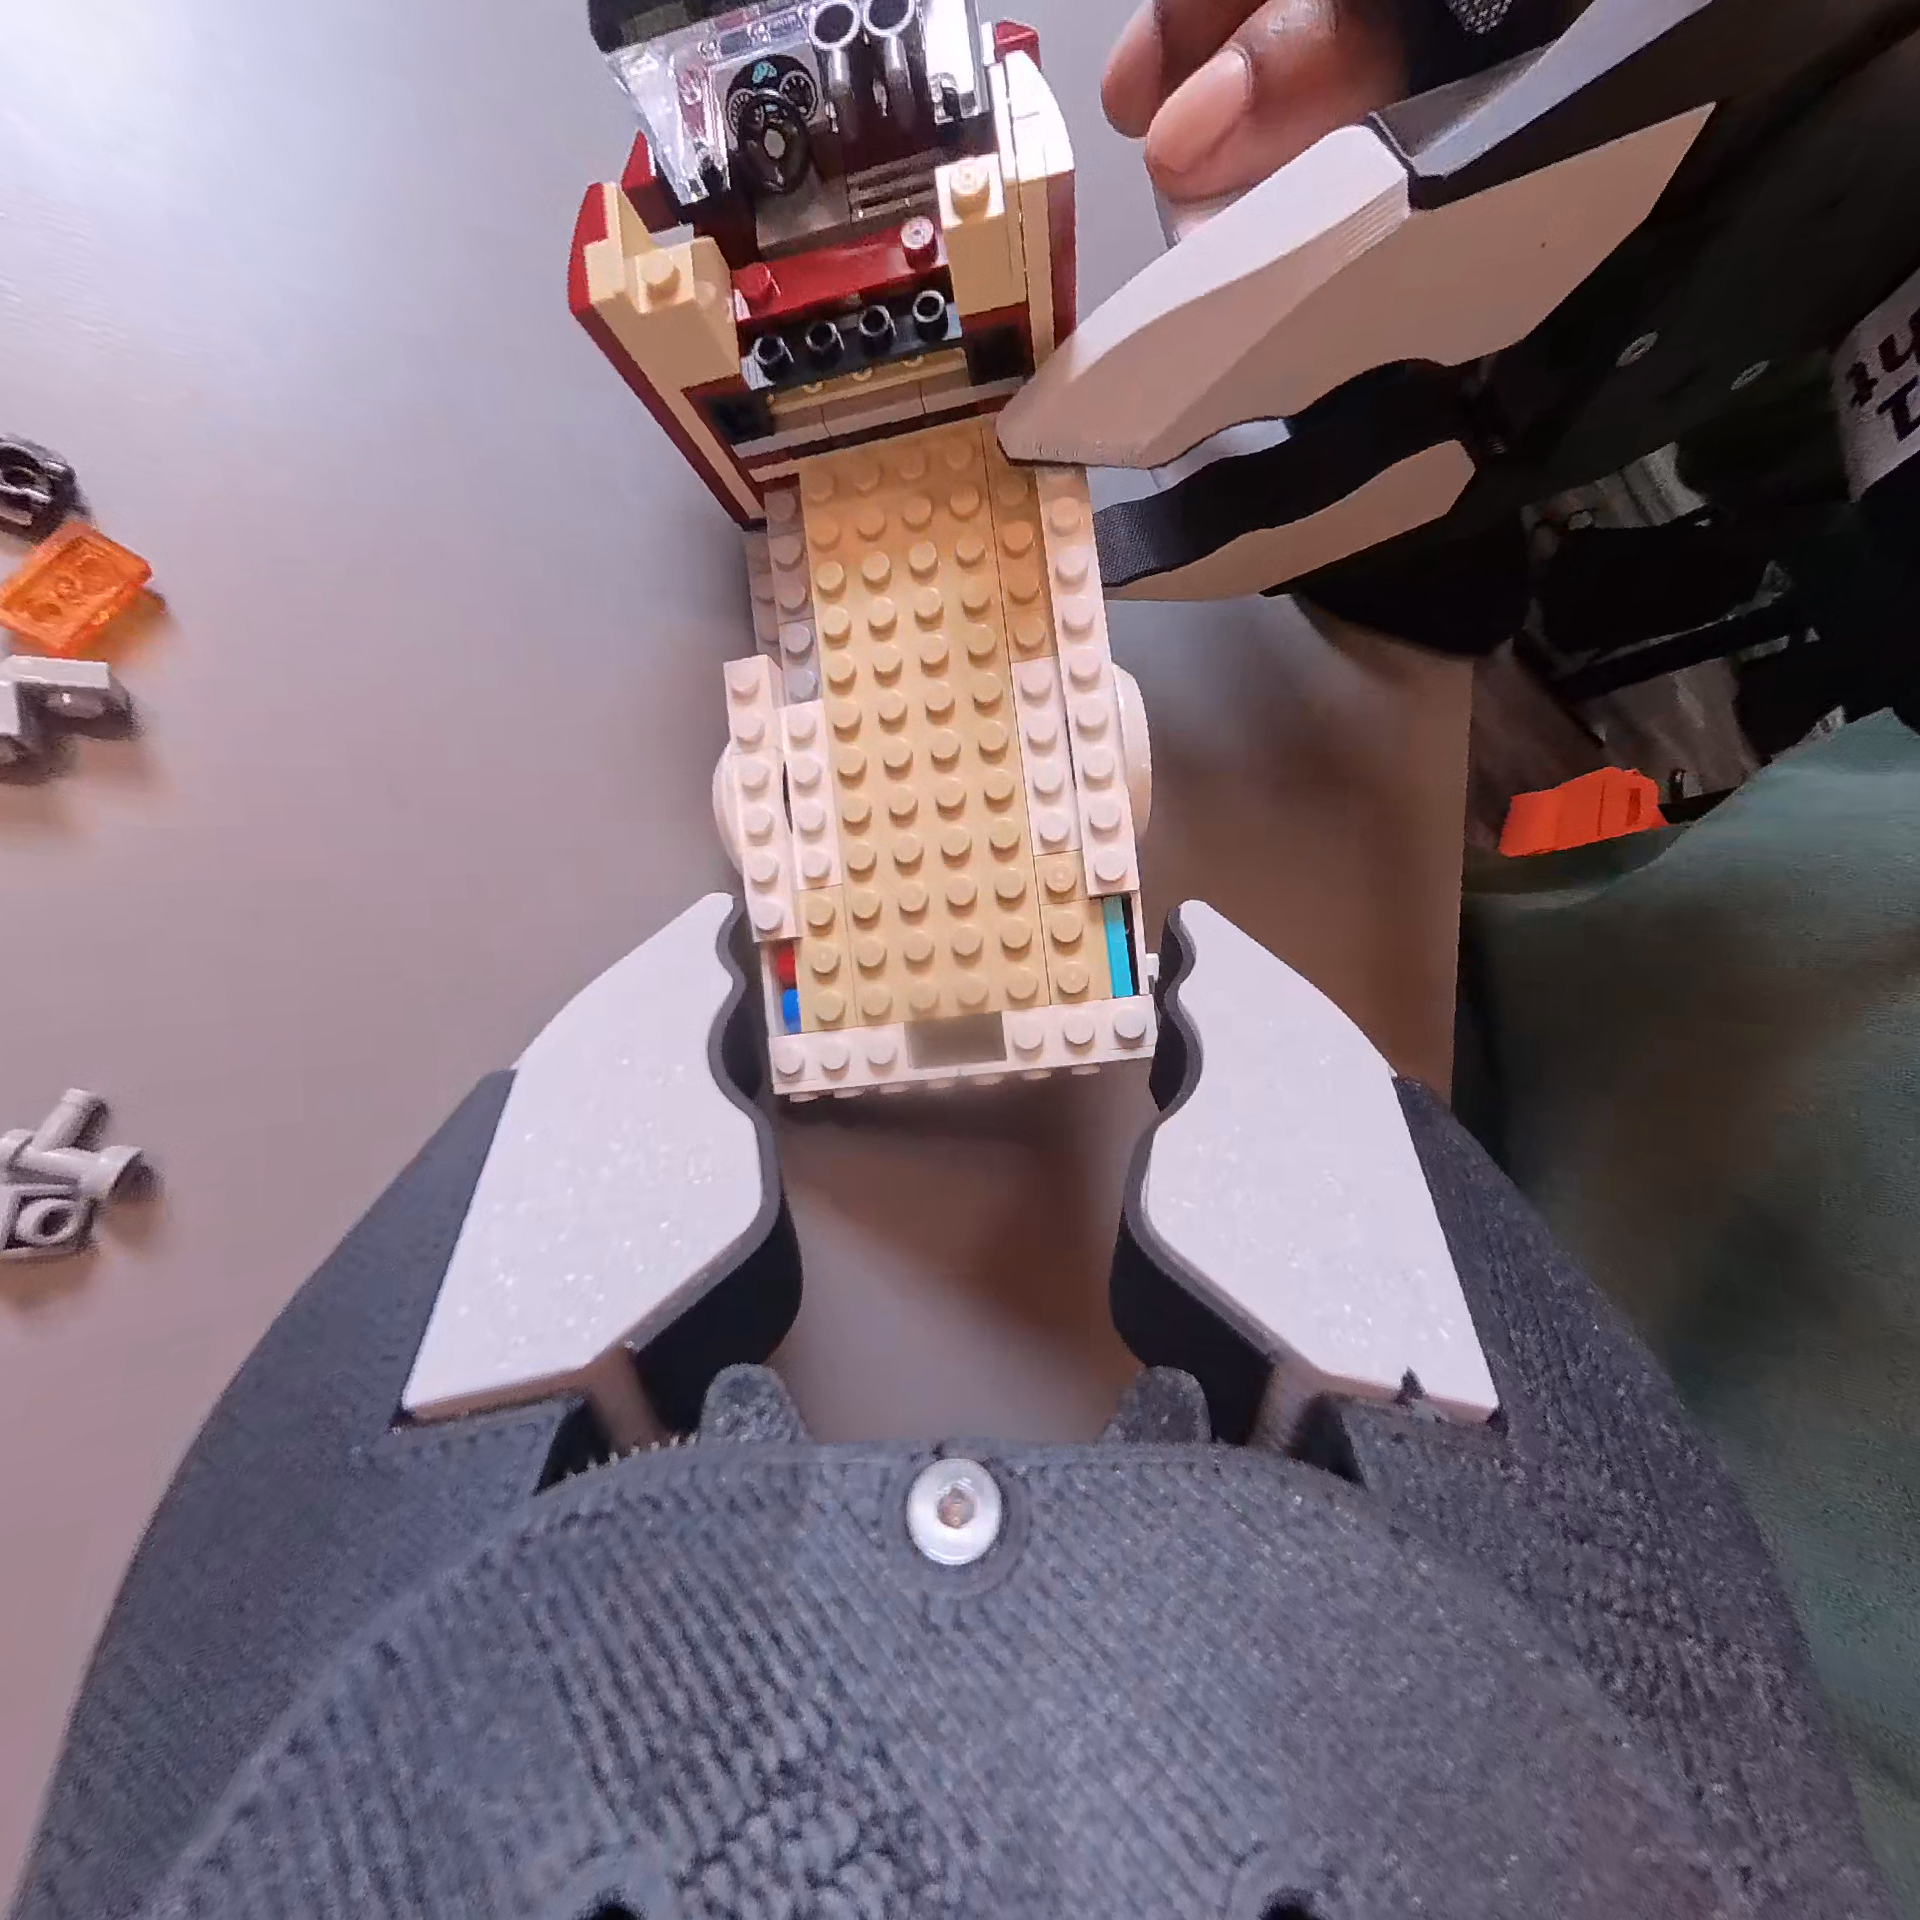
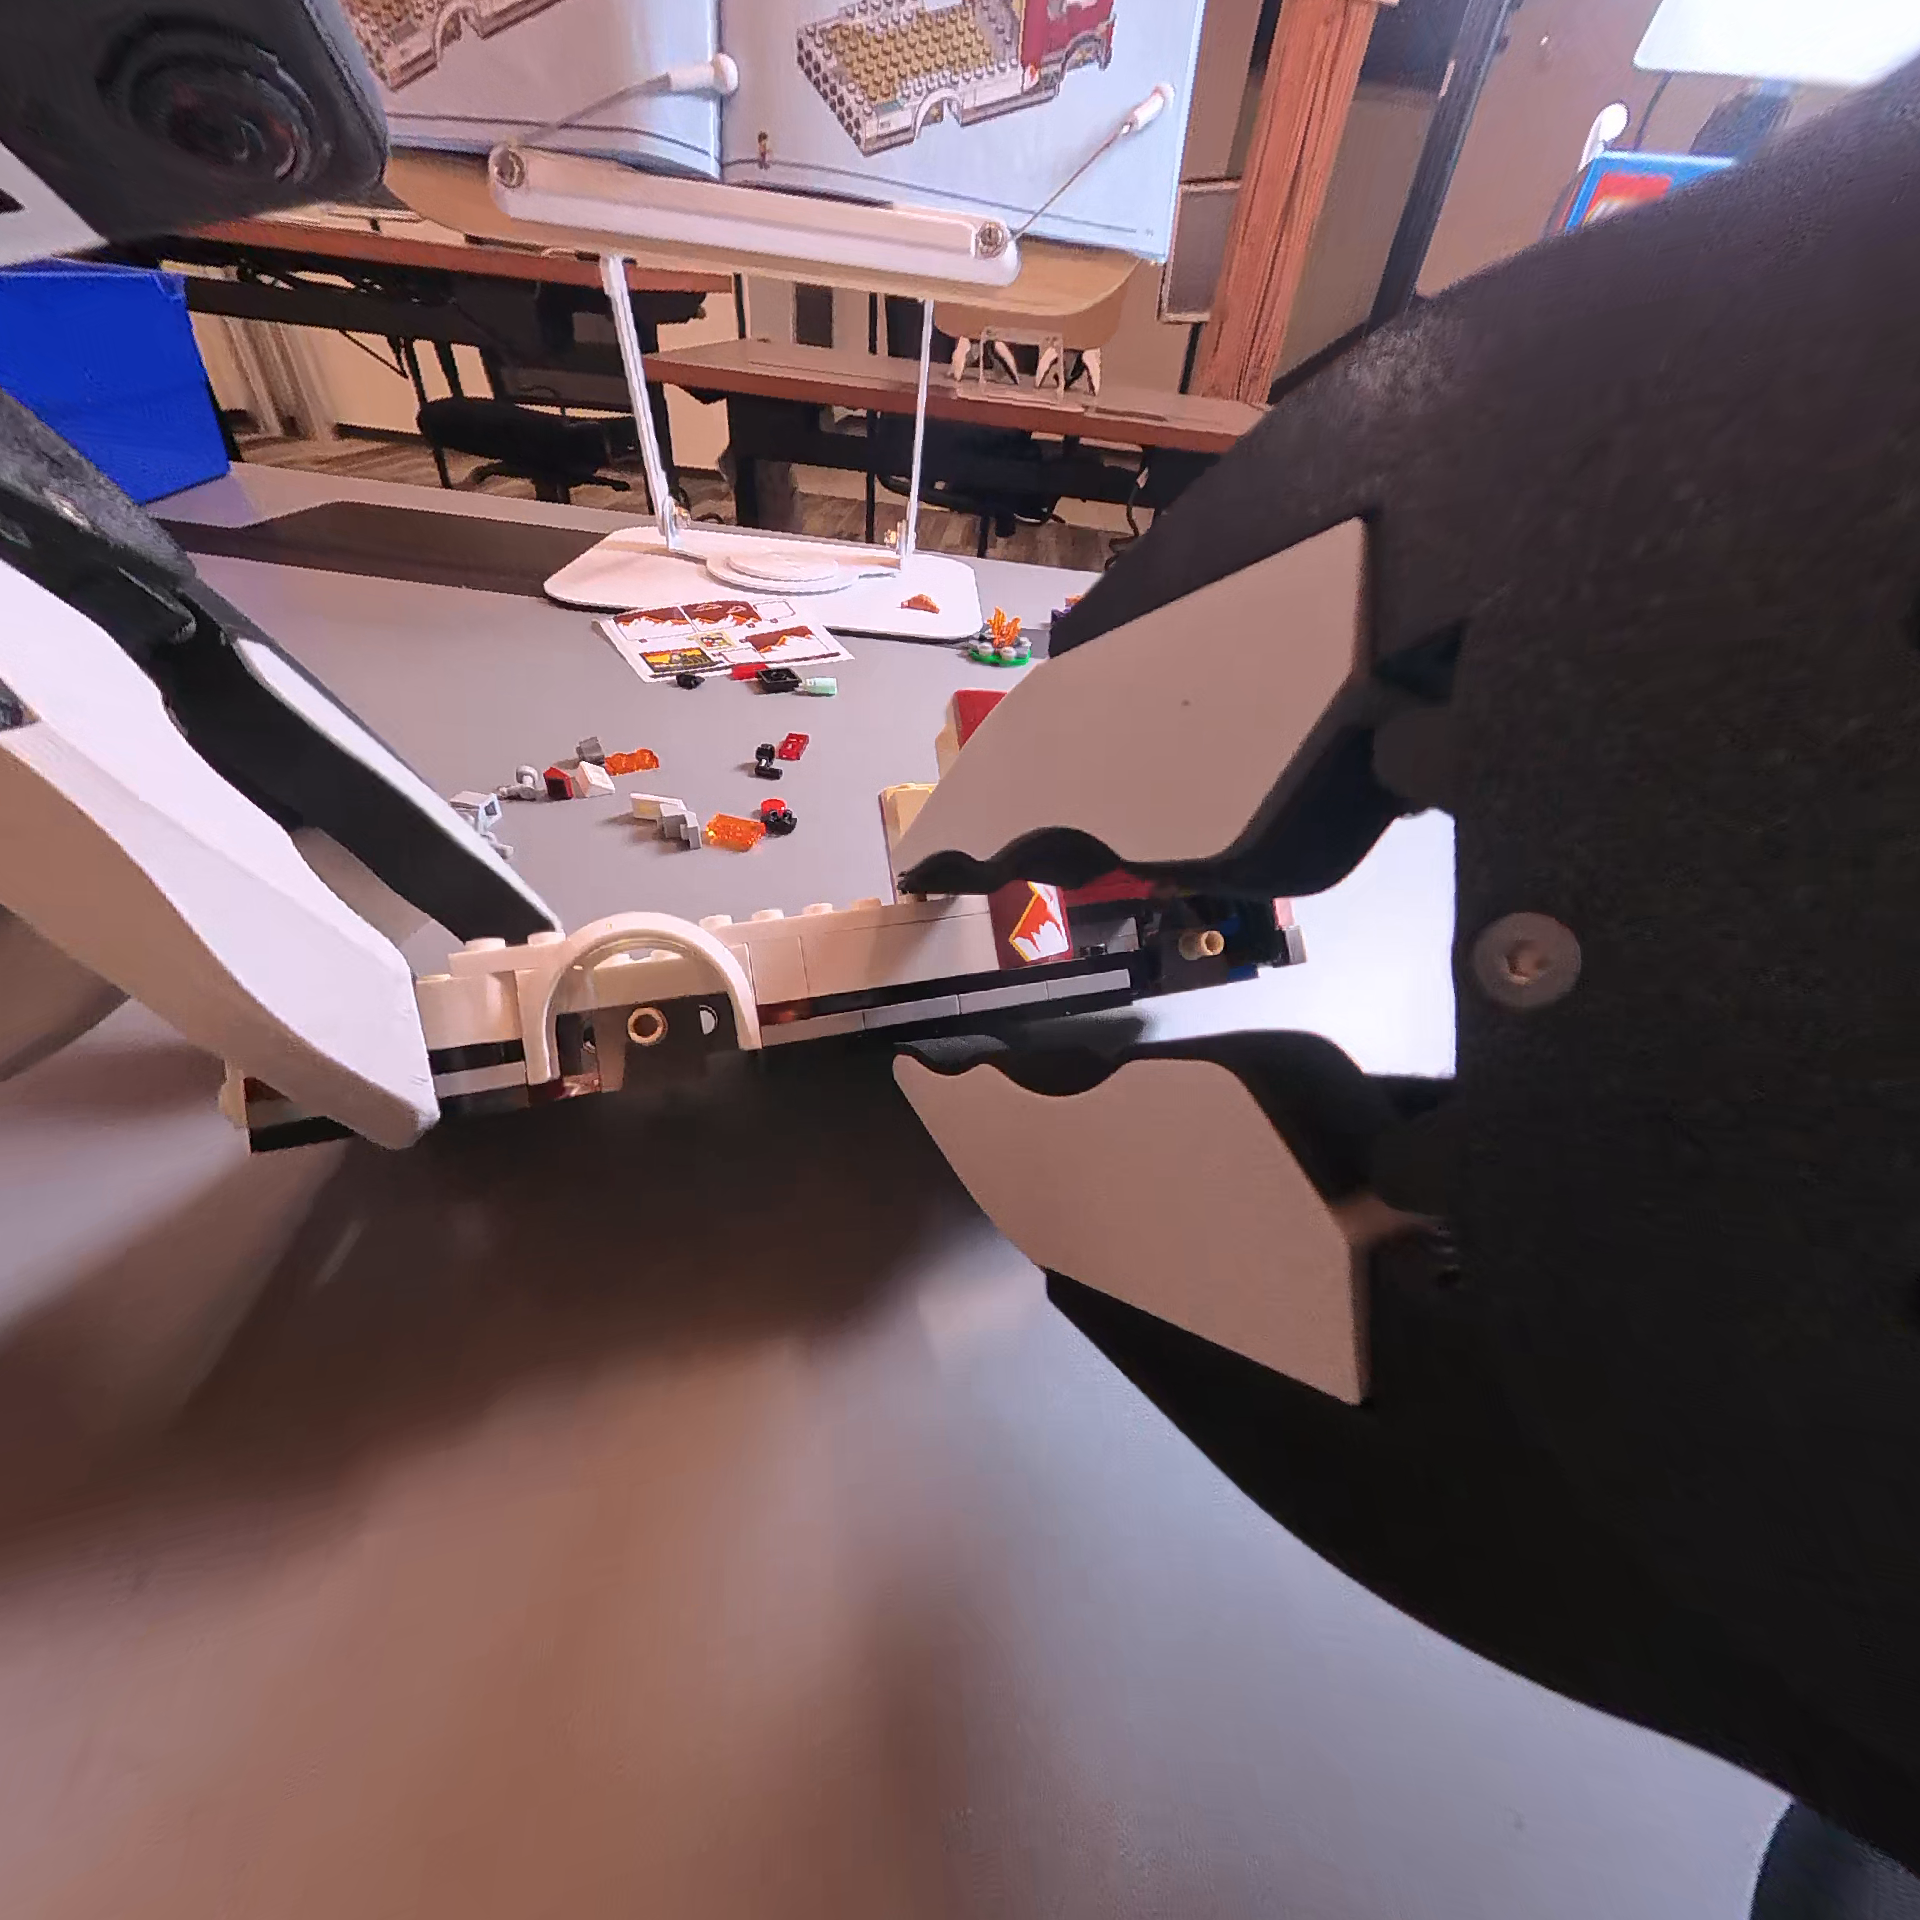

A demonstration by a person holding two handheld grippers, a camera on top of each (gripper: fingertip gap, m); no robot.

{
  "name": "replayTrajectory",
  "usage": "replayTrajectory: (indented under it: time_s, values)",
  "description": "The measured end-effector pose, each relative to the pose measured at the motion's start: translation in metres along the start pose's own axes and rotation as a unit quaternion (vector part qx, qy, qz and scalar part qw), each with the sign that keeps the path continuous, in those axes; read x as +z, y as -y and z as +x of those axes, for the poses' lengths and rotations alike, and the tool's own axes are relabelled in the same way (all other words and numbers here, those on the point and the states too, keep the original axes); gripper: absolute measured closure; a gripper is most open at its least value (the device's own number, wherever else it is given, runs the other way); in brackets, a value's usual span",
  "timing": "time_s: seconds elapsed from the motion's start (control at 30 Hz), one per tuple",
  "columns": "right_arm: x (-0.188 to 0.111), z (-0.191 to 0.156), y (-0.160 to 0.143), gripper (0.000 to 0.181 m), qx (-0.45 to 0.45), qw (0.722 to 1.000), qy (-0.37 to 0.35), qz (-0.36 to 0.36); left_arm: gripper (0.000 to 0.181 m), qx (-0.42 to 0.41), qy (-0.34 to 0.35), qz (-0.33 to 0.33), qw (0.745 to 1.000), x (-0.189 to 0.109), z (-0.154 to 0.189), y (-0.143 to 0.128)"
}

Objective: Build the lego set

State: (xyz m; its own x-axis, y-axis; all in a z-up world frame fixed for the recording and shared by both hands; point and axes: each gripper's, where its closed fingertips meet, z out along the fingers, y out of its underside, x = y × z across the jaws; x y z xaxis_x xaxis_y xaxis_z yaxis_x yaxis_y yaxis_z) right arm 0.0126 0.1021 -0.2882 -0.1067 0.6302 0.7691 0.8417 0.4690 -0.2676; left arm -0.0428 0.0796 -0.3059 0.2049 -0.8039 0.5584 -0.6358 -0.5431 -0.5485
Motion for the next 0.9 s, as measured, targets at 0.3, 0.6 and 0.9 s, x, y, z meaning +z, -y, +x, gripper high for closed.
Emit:
replayTrajectory:
  time_s: [0.3, 0.6, 0.9]
  values:
    - [0.001, 0.001, 0.001, 0.156, 0.005, 1.0, 0.013, -0.021, 0.107, 0.006, -0.015, 0.009, 1.0, -0.003, -0.003, 0.002]
    - [0.001, 0.006, -0.001, 0.155, 0.053, 0.998, 0.035, -0.013, 0.097, 0.215, 0.16, 0.11, 0.957, -0.02, 0.004, 0.013]
    - [-0.003, 0.011, -0.004, 0.155, 0.116, 0.992, 0.059, 0.007, 0.157, 0.438, 0.359, 0.096, 0.819, -0.019, -0.002, 0.027]
